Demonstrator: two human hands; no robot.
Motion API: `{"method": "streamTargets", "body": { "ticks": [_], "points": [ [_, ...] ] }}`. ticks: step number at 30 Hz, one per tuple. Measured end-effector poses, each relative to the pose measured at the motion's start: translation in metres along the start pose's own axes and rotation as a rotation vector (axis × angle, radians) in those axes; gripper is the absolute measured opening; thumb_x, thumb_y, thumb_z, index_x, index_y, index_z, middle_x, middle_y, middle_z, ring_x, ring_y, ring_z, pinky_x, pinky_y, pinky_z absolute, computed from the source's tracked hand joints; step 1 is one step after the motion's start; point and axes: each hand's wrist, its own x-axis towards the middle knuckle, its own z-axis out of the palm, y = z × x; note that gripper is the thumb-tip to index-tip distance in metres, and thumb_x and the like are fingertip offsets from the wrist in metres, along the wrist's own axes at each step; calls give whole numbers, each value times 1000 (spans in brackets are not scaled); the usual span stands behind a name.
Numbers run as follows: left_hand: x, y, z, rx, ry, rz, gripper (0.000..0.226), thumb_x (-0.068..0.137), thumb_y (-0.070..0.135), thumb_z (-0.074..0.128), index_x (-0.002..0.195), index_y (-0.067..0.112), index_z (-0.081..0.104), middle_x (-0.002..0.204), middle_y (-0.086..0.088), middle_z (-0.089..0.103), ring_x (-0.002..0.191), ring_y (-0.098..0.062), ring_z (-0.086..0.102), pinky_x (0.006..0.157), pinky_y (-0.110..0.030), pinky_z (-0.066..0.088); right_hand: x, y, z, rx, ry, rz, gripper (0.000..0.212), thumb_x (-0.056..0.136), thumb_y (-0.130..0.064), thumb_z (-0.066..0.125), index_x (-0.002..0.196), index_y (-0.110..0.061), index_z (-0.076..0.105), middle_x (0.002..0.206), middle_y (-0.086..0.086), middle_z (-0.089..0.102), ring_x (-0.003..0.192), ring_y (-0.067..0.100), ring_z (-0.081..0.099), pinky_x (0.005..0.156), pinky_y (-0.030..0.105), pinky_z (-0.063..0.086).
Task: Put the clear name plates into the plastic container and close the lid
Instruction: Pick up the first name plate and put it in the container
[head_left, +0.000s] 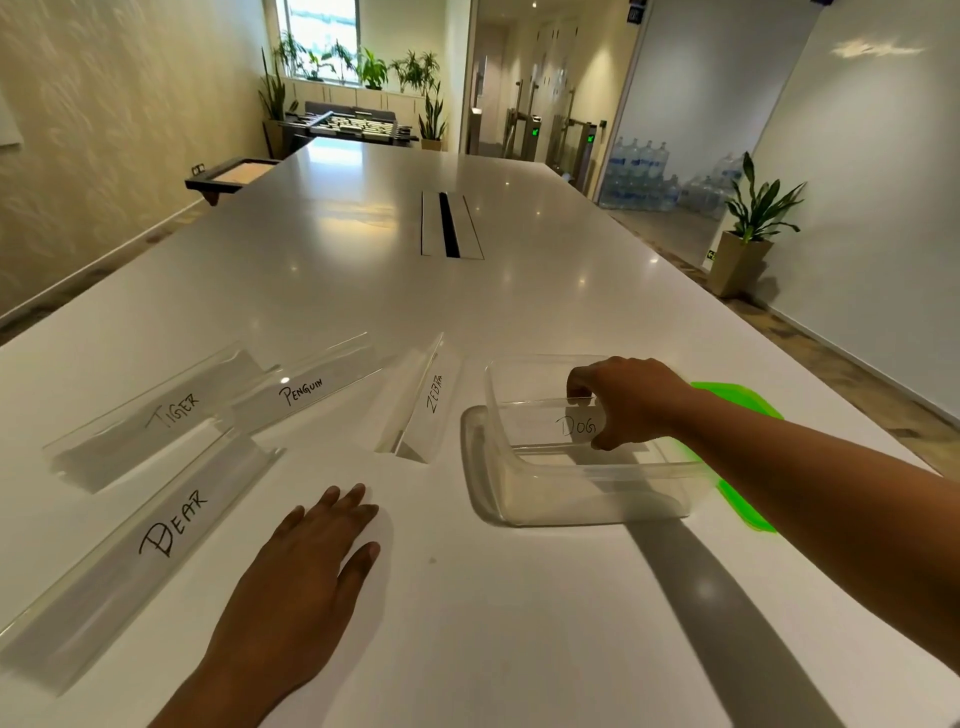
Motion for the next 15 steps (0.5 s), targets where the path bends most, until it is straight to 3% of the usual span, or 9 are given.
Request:
{"method": "streamTargets", "body": {
  "ticks": [4, 9, 15],
  "points": [
    [0, 0, -1, -2, -4, 1, 59, 92, 51, 25, 145, 30, 42, 151, 20, 26, 142, 3, 17, 118, -24, 8, 3, 1, 3, 30, -34, 8, 60, 56, -43, 83, 107, -32, 54, 102, -8, 65, 87, 19, 57, 62, 31, 45],
    [0, 2, -3, -2, -4, -17, 49, 98, 43, 37, 145, 31, 41, 154, 18, 29, 141, 5, 15, 117, -23, 6, 4, 2, 7, 44, -35, 0, 60, 56, -42, 83, 106, -32, 53, 103, -8, 64, 87, 19, 57, 60, 30, 39],
    [1, 3, -5, -3, -29, -29, 60, 91, 52, 24, 145, 32, 41, 155, 19, 27, 144, 2, 16, 119, -25, 7, 7, 0, 7, 38, -47, -8, 60, 56, -42, 84, 106, -31, 53, 104, -7, 63, 90, 20, 57, 64, 32, 43]
  ]
}}
